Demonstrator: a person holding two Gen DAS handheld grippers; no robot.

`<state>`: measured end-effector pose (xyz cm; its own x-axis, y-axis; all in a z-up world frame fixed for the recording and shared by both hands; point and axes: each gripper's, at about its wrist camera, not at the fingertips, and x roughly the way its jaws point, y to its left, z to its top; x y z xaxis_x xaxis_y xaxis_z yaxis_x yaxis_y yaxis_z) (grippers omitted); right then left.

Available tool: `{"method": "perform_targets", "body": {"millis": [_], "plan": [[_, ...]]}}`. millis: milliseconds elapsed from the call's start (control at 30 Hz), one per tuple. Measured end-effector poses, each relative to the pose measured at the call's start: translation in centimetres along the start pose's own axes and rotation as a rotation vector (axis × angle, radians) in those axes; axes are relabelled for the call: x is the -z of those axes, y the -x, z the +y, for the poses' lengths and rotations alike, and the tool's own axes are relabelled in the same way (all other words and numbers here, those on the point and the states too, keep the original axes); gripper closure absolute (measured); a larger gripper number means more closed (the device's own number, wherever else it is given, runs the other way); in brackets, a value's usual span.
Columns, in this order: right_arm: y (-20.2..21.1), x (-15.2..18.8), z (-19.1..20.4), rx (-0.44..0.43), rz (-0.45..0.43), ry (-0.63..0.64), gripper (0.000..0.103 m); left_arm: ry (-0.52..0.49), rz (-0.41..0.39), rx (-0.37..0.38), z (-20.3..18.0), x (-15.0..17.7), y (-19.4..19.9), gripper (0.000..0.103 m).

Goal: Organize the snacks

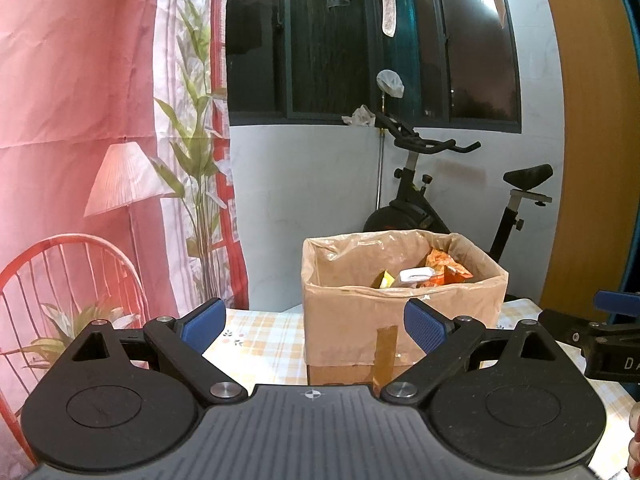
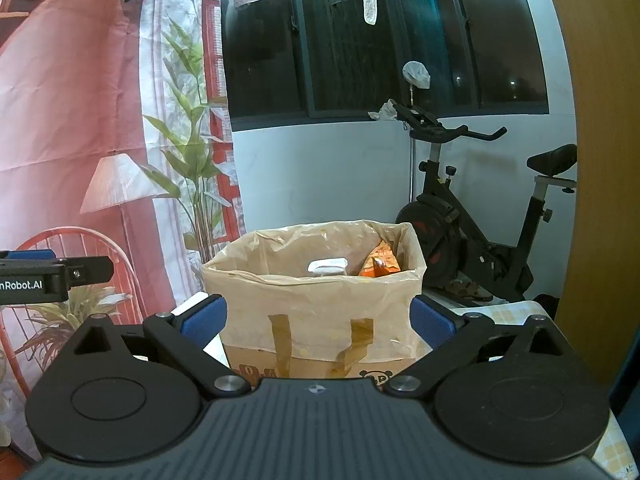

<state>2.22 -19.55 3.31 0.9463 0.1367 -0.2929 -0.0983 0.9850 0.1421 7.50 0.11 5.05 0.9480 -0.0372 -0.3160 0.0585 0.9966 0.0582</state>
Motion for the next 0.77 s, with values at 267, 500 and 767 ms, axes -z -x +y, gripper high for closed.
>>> {"method": "perform_targets", "body": {"millis": [267, 500, 767], "plan": [[0.03, 0.22, -0.01, -0.003, 0.005, 0.0, 0.003, 0.001, 0.003, -0.001, 0.04, 0.15, 0.06, 0.006], [-0.04, 0.24, 0.01, -0.001, 0.007, -0.001, 0.003, 0.009, 0.005, 0.001, 0.25, 0.25, -0.03, 0.006], [-0.18, 0.52, 0.11, -0.002, 0.009, 0.003, 0.003, 0.011, 0.006, 0.0, 0.23, 0.32, -0.06, 0.006]]}}
